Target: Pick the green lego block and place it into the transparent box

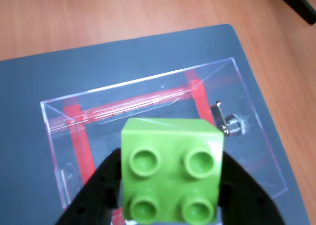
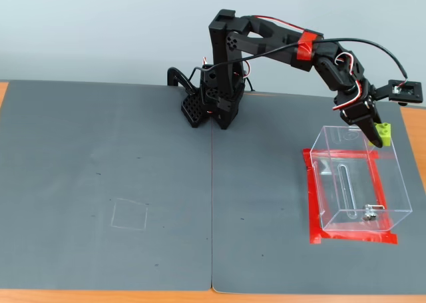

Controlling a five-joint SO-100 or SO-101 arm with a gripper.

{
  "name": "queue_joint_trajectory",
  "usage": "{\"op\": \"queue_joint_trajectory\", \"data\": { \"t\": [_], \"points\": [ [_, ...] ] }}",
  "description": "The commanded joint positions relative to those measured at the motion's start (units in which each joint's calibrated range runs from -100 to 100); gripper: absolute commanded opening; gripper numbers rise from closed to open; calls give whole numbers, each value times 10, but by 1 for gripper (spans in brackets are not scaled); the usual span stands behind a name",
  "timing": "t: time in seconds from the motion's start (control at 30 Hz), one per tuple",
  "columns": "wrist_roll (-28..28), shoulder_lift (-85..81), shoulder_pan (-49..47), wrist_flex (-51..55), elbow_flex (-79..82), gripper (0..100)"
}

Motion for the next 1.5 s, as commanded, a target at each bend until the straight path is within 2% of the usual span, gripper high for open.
{"op": "queue_joint_trajectory", "data": {
  "t": [0.0,0.13,0.7,0.97,1.07,1.27,1.47],
  "points": [
    [0,-3,9,-8,-31,20],
    [2,-3,10,-8,-28,24],
    [0,-15,3,-3,-23,24],
    [0,-110,35,-6,38,24],
    [0,-171,59,-9,94,20],
    [3,-303,115,-3,208,3],
    [4,-417,203,-2,295,2]
  ]
}}
